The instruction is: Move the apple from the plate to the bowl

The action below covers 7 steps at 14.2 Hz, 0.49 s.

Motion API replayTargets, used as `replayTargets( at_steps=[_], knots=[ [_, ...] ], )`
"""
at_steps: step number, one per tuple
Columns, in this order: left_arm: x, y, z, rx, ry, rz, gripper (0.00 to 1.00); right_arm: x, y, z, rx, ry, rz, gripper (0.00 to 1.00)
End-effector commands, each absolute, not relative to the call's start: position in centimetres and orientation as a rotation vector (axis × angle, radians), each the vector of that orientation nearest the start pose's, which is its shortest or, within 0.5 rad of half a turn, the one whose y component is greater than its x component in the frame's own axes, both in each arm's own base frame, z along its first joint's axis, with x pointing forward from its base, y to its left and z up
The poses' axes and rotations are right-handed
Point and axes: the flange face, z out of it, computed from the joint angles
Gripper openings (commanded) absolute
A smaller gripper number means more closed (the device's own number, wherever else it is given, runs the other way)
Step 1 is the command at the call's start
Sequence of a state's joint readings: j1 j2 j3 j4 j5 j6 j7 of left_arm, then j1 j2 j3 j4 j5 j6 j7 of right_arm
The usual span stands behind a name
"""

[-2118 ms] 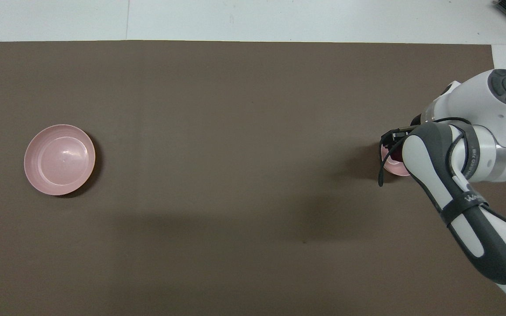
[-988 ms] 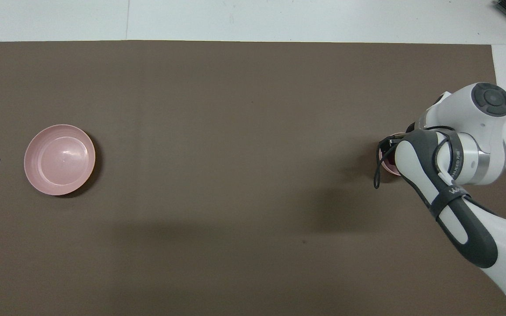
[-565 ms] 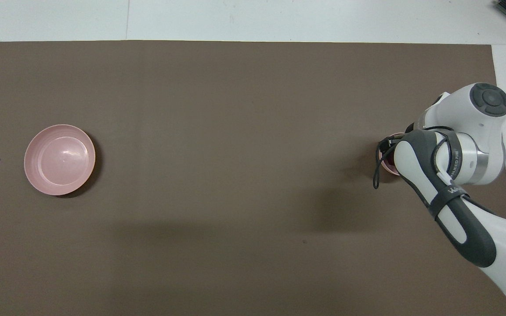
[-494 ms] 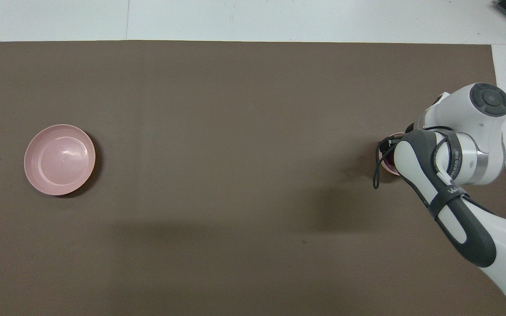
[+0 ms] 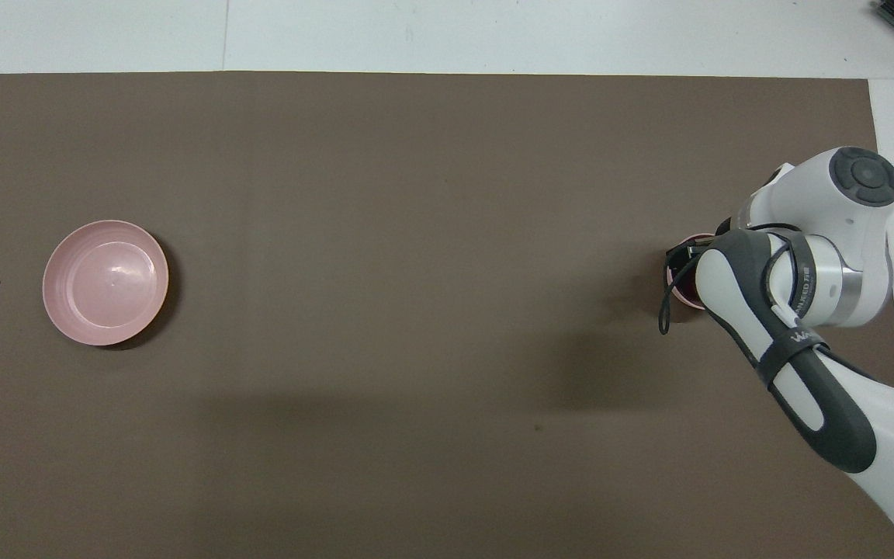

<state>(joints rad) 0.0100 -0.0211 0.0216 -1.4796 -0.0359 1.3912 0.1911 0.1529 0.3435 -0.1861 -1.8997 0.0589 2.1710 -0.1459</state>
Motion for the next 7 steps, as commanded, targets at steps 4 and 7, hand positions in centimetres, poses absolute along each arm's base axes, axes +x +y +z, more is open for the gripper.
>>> replayTargets(
  at_steps=[4,7],
  knots=[
    [52.4,1.5,66.8,-3.158,0.24,0.105,1.0,61.1,-0.6,37.3,-3.141,-0.097,0.063,1.0],
    [52.4,1.5,66.8,-3.158,0.24,0.105,1.0,60.7,-0.4,41.5,-3.134,-0.028,0.038,1.0]
  ],
)
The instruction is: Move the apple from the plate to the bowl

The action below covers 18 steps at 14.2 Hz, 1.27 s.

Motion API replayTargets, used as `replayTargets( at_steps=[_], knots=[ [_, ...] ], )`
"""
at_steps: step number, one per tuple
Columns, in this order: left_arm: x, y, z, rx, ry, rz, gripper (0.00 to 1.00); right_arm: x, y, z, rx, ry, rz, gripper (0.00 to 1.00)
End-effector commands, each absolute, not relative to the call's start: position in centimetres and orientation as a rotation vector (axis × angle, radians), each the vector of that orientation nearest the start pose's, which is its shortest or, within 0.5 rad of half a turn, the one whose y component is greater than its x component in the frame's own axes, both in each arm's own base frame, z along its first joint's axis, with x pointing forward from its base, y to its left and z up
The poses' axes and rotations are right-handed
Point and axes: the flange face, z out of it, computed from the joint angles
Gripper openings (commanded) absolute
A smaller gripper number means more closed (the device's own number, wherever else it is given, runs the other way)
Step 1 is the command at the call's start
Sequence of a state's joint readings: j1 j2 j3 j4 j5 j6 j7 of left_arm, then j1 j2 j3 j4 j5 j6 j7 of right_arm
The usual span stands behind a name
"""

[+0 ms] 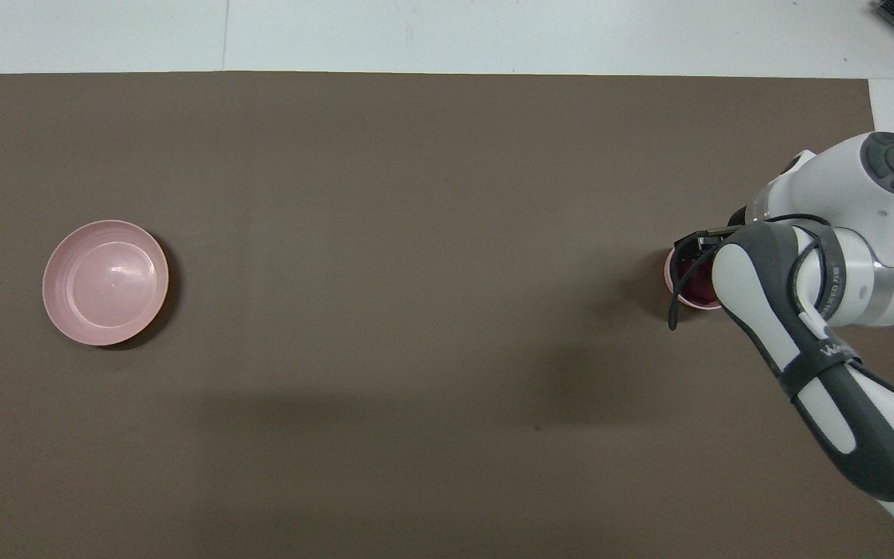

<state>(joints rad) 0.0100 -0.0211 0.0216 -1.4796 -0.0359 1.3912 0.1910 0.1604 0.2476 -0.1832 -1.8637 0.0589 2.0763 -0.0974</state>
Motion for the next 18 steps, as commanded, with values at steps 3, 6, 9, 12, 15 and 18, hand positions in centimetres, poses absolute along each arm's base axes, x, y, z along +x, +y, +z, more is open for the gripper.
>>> replayTargets(
  at_steps=[3,6,9,12,15,18],
  knots=[
    [52.4,1.5,66.8,-3.158,0.24,0.105,1.0,60.1,-0.5,45.7,-3.123,-0.005,0.048,1.0],
    [52.4,1.5,66.8,-3.158,0.24,0.105,1.0,57.6,-1.8,50.8,-3.112,0.012,0.03,1.0],
    [52.4,1.5,66.9,-3.158,0.24,0.103,1.0,55.2,-2.9,54.9,-3.111,0.028,0.044,1.0],
    [52.4,1.5,66.8,-3.158,0.24,0.105,1.0,53.7,-3.2,59.5,-3.129,0.021,0.091,1.0],
    [52.4,1.5,66.8,-3.158,0.24,0.105,1.0,52.8,-2.6,63.9,-3.136,0.036,0.1,1.0],
    [52.4,1.5,66.8,-3.158,0.24,0.105,1.0,51.1,-1.6,67.4,-3.111,0.054,0.153,1.0]
  ],
)
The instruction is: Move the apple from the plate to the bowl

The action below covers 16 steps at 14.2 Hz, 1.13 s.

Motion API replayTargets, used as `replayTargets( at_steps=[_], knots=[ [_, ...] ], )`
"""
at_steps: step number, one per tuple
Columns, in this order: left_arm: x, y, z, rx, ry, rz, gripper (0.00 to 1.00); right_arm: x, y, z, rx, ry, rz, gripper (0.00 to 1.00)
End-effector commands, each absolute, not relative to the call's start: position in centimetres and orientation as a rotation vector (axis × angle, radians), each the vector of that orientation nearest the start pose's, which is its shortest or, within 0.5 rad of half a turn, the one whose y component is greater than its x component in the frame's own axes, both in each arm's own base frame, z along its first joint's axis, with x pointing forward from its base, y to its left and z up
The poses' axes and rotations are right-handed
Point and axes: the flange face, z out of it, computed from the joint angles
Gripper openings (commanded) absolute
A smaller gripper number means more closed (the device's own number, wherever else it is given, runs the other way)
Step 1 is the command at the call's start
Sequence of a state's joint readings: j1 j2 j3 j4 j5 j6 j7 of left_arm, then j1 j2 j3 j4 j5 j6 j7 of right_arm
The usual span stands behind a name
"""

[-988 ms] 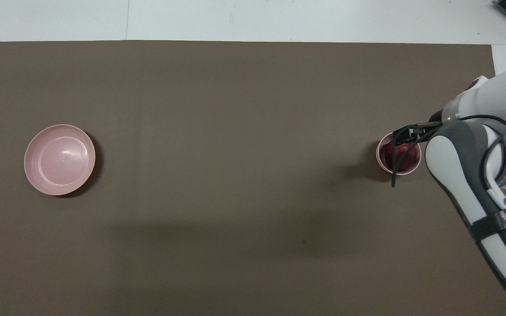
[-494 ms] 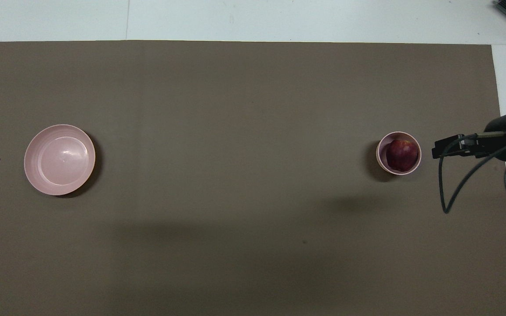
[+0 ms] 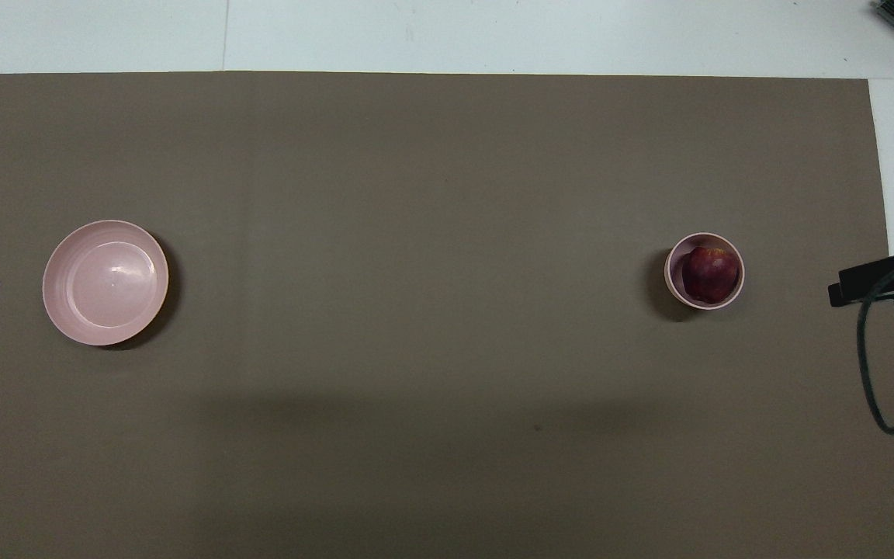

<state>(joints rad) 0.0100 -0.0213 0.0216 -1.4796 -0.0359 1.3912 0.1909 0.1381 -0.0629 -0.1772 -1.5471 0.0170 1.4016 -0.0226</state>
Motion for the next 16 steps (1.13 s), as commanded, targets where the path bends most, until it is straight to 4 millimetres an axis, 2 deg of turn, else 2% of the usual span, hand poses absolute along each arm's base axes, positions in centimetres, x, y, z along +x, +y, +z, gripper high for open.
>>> replayTargets(
  at_steps=[1,6,9,11,13,16],
  knots=[
    [52.4,1.5,66.8,-3.158,0.24,0.105,1.0,50.7,-1.3,67.9,-3.112,0.063,0.142,1.0],
    [52.4,1.5,66.8,-3.158,0.24,0.105,1.0,48.3,-1.5,67.2,-3.101,0.004,0.164,1.0],
    [52.4,1.5,66.9,-3.158,0.24,0.103,1.0,47.8,-4.8,66.6,-3.097,-0.03,0.182,1.0],
    [52.4,1.5,66.9,-3.158,0.24,0.103,1.0,47.3,-5.3,66.6,-3.095,-0.016,0.179,1.0],
    [52.4,1.5,66.8,-3.158,0.24,0.105,1.0,47.7,-5.8,67.6,-3.134,-0.008,0.149,1.0],
    [52.4,1.5,66.9,-3.158,0.24,0.103,1.0,48.6,-4.2,69.4,-3.152,-0.038,0.058,1.0]
  ],
)
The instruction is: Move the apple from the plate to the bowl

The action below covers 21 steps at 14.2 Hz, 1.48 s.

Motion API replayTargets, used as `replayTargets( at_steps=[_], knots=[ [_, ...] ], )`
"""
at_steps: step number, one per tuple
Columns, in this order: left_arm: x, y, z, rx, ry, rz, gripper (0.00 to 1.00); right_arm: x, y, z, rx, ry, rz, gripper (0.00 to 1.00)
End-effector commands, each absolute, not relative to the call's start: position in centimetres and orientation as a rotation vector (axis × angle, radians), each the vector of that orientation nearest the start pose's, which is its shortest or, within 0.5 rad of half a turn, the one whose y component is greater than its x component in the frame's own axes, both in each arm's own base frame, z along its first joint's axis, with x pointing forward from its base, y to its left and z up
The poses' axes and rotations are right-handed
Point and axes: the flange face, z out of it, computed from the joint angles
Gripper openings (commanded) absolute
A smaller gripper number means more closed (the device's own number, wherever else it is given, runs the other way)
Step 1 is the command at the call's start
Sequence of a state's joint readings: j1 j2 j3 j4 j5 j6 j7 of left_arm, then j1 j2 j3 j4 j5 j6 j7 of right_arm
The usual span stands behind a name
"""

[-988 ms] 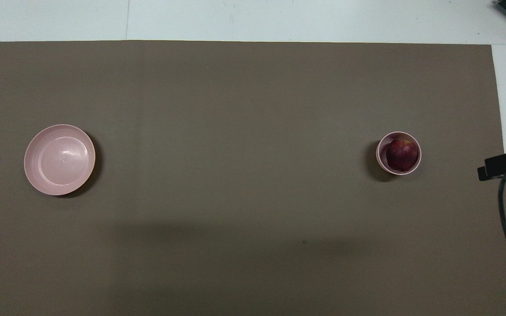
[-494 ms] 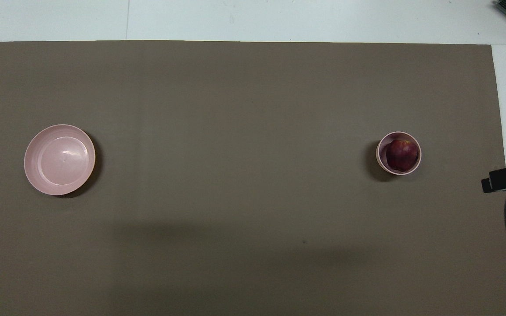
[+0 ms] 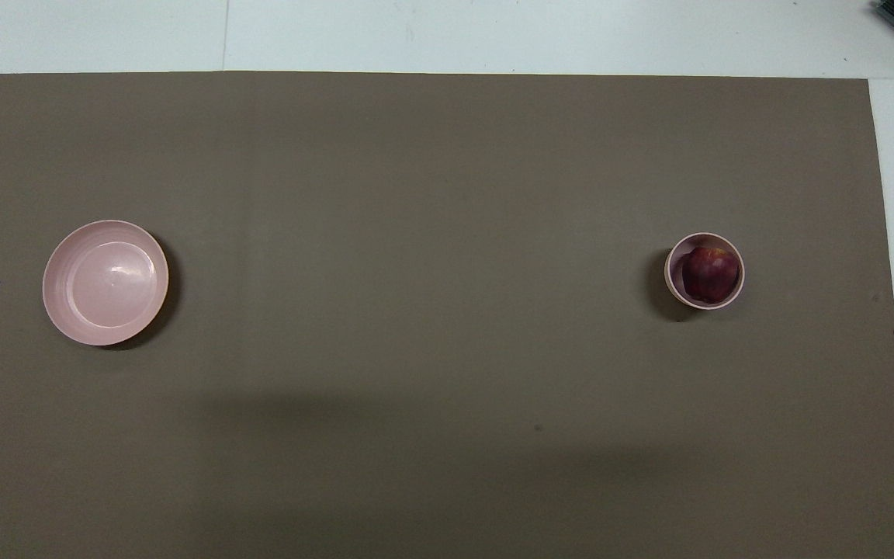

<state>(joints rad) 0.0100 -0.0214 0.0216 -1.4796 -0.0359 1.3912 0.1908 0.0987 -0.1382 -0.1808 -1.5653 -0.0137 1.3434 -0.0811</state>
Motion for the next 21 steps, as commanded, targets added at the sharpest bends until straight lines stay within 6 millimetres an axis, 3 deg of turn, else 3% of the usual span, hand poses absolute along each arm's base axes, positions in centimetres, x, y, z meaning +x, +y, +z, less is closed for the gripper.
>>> replayTargets(
  at_steps=[1,5,10,12,21],
  knots=[
    [52.4,1.5,66.9,-3.158,0.24,0.103,1.0,49.1,-4.0,69.5,-3.148,-0.04,0.028,1.0],
    [52.4,1.5,66.8,-3.158,0.24,0.105,1.0,49.3,-1.7,70.1,-3.173,-0.102,-0.015,1.0],
    [52.4,1.5,66.8,-3.158,0.24,0.105,1.0,49.6,-1.7,69.7,-3.177,-0.114,-0.061,1.0],
    [52.4,1.5,66.9,-3.158,0.24,0.103,1.0,49.6,-2.7,69.1,-3.18,-0.1,-0.043,1.0],
    [52.4,1.5,66.9,-3.158,0.24,0.103,1.0,49.1,-2.5,69.0,-3.157,-0.084,-0.011,1.0]
  ],
)
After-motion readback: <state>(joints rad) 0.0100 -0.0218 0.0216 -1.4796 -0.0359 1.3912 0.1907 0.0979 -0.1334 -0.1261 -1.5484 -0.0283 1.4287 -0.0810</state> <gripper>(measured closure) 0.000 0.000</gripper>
